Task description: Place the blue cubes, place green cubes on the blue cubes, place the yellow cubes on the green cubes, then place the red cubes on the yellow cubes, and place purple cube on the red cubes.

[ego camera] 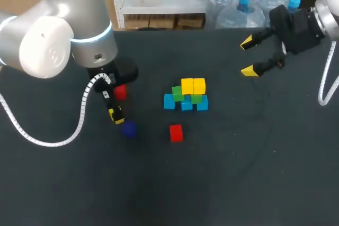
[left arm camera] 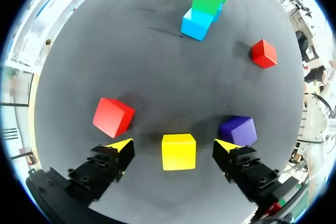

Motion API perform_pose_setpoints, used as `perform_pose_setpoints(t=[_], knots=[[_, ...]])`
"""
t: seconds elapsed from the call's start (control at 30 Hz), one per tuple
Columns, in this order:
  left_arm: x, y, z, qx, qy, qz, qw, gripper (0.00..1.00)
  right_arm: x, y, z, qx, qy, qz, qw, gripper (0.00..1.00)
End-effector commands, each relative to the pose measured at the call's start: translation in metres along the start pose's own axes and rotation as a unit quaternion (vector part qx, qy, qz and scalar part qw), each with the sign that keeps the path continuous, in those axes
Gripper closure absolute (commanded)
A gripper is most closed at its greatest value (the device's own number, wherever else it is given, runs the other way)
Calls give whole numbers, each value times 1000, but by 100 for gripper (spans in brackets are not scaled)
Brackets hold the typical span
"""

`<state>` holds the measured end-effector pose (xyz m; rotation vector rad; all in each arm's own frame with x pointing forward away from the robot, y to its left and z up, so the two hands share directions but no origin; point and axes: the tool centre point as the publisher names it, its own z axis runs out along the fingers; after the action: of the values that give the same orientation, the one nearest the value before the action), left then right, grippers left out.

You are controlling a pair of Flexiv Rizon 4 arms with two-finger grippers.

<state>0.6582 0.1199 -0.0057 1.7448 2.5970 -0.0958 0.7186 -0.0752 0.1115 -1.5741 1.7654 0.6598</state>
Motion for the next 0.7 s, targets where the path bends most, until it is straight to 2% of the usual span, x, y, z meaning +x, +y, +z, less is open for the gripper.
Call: perform_pose_setpoints(t=[0.03, 0.07, 0.47, 0.7], knots=[[-2, 2, 2, 5, 1, 3, 1000, 91, 0, 0, 0, 0, -1, 0, 1000, 0], [-2, 2, 2, 6, 1, 4, 1000, 100, 0, 0, 0, 0, -1, 0, 1000, 0], [-7, -1, -10, -7, 2, 26, 1000, 100, 0, 0, 0, 0, -1, 0, 1000, 0], [-28, 2, -36, -34, 1, 61, 998, 100, 0, 0, 0, 0, -1, 0, 1000, 0]])
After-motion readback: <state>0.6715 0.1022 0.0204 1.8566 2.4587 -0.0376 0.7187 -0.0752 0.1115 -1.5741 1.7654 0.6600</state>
